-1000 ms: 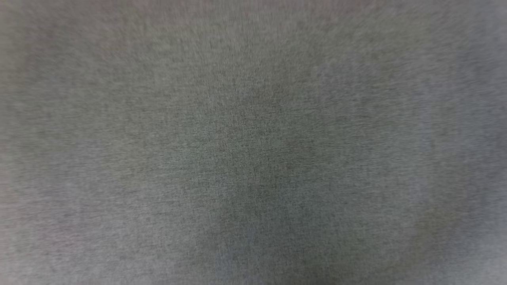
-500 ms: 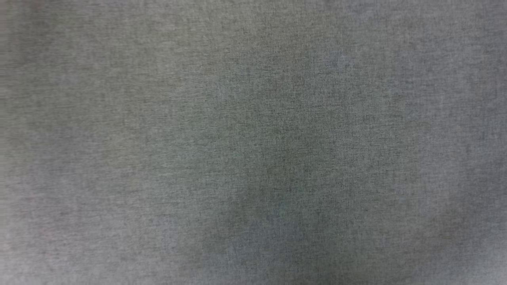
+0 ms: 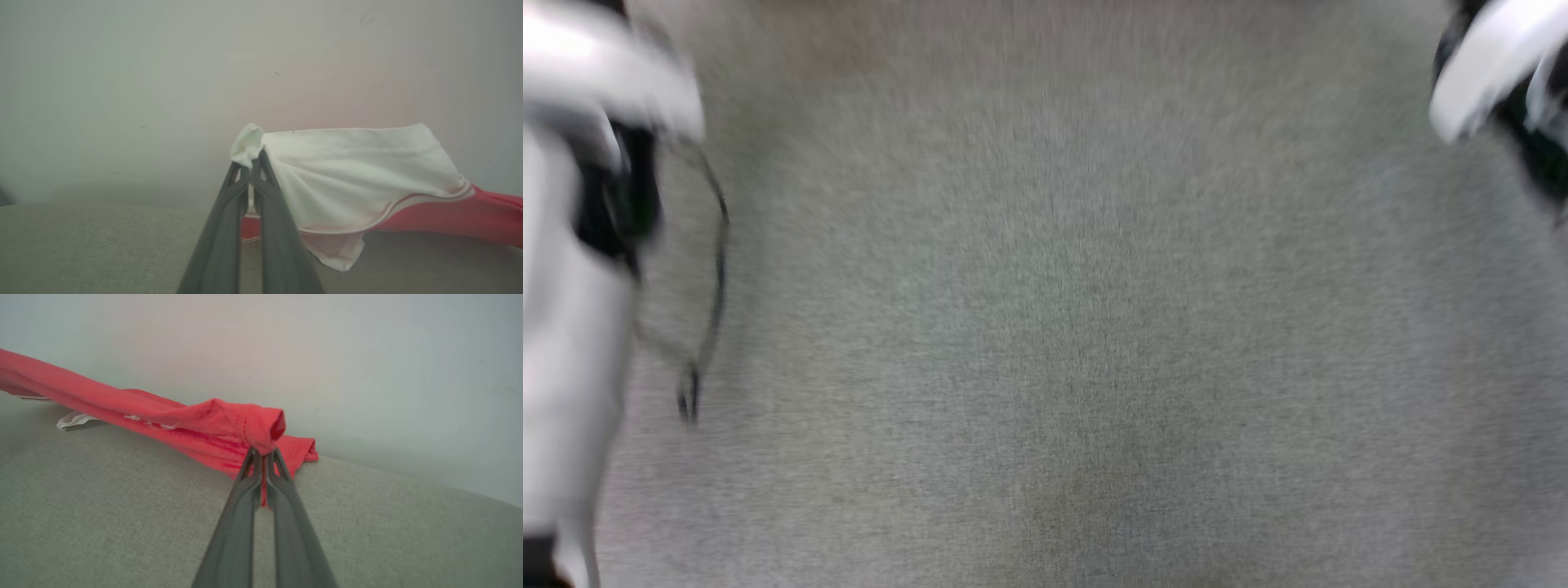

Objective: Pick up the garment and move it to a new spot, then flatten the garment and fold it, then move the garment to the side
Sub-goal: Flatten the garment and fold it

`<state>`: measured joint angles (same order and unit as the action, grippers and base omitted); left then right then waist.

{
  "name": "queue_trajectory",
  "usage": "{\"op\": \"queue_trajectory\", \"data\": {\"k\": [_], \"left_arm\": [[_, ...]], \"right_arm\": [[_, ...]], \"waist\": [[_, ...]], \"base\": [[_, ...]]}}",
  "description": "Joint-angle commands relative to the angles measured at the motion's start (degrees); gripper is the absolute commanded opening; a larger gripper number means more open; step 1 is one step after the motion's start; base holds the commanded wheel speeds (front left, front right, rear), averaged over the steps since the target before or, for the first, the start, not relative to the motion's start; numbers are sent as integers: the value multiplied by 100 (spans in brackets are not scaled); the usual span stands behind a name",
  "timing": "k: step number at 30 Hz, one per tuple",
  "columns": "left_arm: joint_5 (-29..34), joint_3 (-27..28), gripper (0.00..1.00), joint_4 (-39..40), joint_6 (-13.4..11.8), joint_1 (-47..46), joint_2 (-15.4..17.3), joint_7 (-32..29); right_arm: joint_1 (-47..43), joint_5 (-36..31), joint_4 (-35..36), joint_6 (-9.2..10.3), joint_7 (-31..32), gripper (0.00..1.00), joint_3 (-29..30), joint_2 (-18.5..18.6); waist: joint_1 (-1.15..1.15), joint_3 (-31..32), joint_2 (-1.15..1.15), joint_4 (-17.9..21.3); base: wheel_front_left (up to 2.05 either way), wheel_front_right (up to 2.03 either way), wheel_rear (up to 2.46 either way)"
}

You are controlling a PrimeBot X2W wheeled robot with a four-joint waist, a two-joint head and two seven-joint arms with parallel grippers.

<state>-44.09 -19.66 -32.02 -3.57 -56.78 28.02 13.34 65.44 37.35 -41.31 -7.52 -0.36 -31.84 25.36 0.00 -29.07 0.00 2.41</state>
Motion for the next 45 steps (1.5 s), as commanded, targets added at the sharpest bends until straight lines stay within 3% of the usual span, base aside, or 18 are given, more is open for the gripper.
{"op": "queue_trajectory", "data": {"k": [1,6,16,23,26,28,31,36,43,45], "left_arm": [[-55,56,0,85,-51,342,60,35],[-327,158,0,685,-363,2116,194,31],[-647,273,0,2326,-1337,5112,568,-327],[-943,494,0,3564,-2080,6766,711,-550],[-995,453,0,3963,-2276,7241,738,-690],[-1019,457,0,4293,-2384,7424,795,-771],[-918,318,0,4352,-2216,6874,857,-903],[-801,61,0,3932,-1868,5972,709,-1014],[-722,-301,0,2849,-1231,4738,354,-1073],[-720,-331,0,2660,-1151,4623,290,-1053]], "right_arm": [[-263,68,34,6,-69,0,-14,77],[-1486,304,199,8,-59,0,-93,186],[-3722,446,829,10,-10,0,82,373],[-5255,280,1554,11,294,0,749,415],[-5844,109,1950,11,544,0,1160,355],[-6401,-142,2582,10,931,0,1715,109],[-6517,-600,3156,8,1431,0,2199,-296],[-6037,-1013,3133,8,1722,0,2322,-644],[-5162,-1322,2483,7,1626,0,2012,-715],[-5050,-1359,2348,7,1563,0,1948,-692]], "waist": [[0,664,0,-50],[0,1302,0,-48],[0,2289,0,-39],[0,2722,0,-37],[0,2813,0,-57],[0,2825,0,-81],[0,2693,0,-74],[0,2412,0,-26],[0,1914,0,18],[0,1850,0,28]], "base": [[0,0,0],[0,0,0],[0,0,0],[0,0,0],[0,0,0],[0,0,0],[0,0,0],[0,0,0],[0,0,0],[0,0,0]]}}
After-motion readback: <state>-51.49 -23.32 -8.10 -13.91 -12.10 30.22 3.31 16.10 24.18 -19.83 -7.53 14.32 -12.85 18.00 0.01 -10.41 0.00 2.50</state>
